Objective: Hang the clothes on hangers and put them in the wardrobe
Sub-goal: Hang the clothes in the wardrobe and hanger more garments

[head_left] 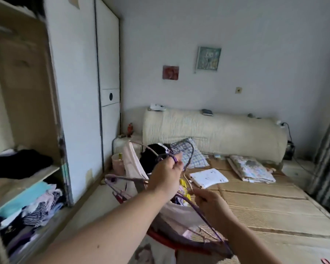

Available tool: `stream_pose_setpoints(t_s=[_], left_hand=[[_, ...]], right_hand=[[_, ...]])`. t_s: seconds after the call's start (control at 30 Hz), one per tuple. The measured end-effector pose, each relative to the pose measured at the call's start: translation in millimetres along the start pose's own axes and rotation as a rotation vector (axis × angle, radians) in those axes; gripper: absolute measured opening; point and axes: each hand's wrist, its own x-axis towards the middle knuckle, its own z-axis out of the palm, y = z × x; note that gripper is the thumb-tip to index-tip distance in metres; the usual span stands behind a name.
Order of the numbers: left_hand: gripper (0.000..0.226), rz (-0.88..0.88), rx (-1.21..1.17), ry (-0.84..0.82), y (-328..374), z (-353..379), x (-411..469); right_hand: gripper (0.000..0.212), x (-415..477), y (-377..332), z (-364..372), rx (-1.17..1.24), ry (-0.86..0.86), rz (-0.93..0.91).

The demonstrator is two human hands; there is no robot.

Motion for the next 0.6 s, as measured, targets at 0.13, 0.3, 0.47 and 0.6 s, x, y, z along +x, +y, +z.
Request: stream_pose_setpoints(t_s=[0.13,0.3,0.47,0.6], left_hand=[[0.023,-0.029,0.042,0.057,33,10,1],[0.029,0.005,0.067,0.125,51,18,1],[0.021,-0.021,0.079,0.116,59,21,-11],[0.028,0.052,0.28,-0.027,55,-19,-28]], right_hand=[[0.045,-3,-20,-18,-0.004,-0.069,-0.042],[0.023,-18,-32,-26,0.137,-0.074,-0.031],[0.016,-27,-31,-29,0.0,-0.005,-0.095],[0.02,-26,-24,-41,0.018,0.02,-0.098]])
